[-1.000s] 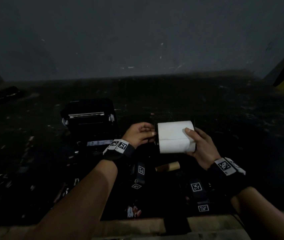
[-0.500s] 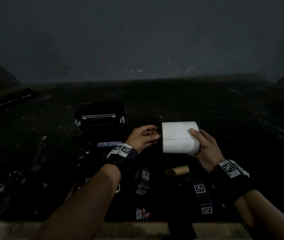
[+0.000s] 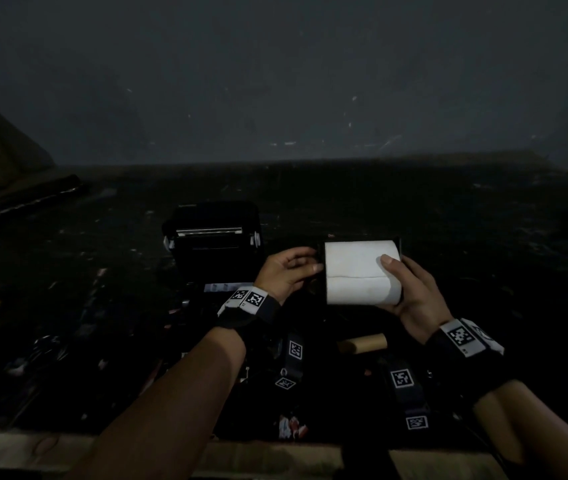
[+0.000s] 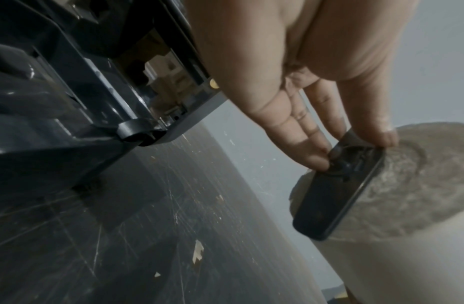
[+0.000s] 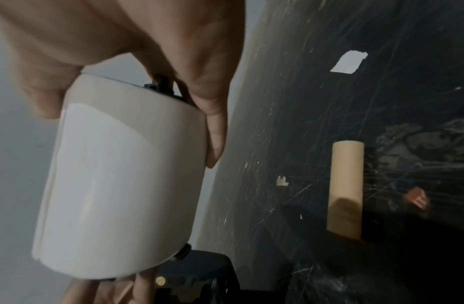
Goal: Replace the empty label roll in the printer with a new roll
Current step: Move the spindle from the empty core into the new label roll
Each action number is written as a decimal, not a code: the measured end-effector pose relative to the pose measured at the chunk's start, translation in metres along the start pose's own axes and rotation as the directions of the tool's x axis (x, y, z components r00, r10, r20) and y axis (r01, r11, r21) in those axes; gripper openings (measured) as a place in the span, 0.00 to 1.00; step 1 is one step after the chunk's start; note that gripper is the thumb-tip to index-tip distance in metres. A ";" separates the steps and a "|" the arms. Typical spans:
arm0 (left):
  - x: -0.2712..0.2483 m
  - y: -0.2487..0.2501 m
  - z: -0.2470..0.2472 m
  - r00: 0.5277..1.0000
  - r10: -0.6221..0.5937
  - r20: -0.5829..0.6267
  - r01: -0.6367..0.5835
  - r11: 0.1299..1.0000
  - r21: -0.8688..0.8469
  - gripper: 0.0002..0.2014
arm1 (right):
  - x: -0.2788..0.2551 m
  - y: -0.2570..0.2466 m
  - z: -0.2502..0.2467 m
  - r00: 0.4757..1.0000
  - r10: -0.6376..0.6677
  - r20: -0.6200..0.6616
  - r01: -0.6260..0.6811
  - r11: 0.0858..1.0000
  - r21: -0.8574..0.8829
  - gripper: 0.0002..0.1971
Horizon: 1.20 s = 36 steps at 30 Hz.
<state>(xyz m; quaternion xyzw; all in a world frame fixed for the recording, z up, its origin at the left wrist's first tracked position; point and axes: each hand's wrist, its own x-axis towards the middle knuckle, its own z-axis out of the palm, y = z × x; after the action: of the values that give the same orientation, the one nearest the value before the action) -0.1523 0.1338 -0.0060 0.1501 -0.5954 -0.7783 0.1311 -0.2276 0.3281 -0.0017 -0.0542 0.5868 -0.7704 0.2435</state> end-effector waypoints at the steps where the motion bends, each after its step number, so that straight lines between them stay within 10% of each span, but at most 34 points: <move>1: 0.000 0.001 0.000 1.000 -0.004 -0.001 0.004 1.000 -0.005 0.13 | 0.000 0.000 0.000 1.000 0.000 -0.001 0.000 1.000 0.000 0.21; 36: -0.003 0.015 0.006 1.000 -0.016 0.001 0.016 0.994 -0.109 0.12 | -0.002 -0.016 0.016 1.000 0.014 -0.027 -0.012 0.998 0.061 0.26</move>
<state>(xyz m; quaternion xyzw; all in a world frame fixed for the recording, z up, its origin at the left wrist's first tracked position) -0.1517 0.1361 0.0099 0.1472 -0.5508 -0.8108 0.1328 -0.2249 0.3175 0.0186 -0.0323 0.5666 -0.7870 0.2418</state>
